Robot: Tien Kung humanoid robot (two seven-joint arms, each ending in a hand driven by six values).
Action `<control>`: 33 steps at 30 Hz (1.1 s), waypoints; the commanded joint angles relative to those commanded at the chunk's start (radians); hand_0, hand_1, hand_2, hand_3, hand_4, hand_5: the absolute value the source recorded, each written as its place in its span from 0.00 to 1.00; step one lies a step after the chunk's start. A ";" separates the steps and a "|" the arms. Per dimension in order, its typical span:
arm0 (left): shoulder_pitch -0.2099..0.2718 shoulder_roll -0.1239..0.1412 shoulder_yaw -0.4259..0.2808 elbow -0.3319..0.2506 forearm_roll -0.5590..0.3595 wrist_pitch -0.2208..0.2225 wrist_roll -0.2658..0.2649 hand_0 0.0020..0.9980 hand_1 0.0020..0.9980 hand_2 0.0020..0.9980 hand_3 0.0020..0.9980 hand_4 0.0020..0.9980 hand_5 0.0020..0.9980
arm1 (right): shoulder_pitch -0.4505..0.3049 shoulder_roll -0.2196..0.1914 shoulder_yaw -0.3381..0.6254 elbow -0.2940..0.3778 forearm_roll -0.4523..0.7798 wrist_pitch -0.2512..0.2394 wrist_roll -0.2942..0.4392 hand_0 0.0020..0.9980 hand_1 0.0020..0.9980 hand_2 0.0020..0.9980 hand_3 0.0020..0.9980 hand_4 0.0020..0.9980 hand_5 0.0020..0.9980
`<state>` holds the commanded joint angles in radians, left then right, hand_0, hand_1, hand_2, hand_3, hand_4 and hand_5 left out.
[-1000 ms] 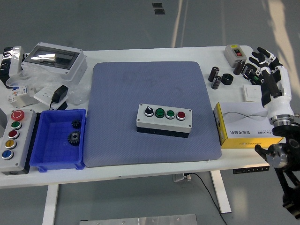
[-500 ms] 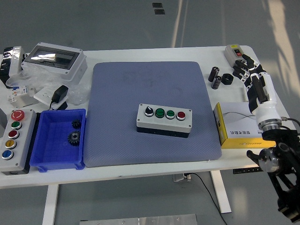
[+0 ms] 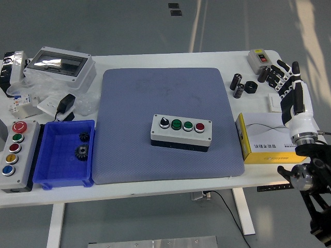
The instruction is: Pick up the button,place it on the desk,press the button,press the button
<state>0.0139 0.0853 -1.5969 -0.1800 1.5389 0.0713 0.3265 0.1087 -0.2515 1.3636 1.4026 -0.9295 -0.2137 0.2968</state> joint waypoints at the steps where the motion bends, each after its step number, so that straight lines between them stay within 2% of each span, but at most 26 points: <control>1: 0.000 0.000 0.001 0.000 -0.001 0.000 0.000 0.64 0.59 0.54 0.60 0.61 0.21 | 0.000 0.001 0.002 0.001 -0.001 0.000 0.000 0.90 0.84 0.83 0.85 1.00 0.95; 33: -0.012 -0.005 0.020 0.000 -0.041 0.002 -0.002 0.65 0.59 0.54 0.60 0.62 0.21 | -0.002 0.008 0.040 0.007 -0.009 0.000 0.001 0.90 0.85 0.83 0.84 1.00 0.97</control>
<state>0.0021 0.0806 -1.5771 -0.1800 1.4981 0.0737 0.3247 0.1072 -0.2438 1.4038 1.4091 -0.9388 -0.2134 0.2982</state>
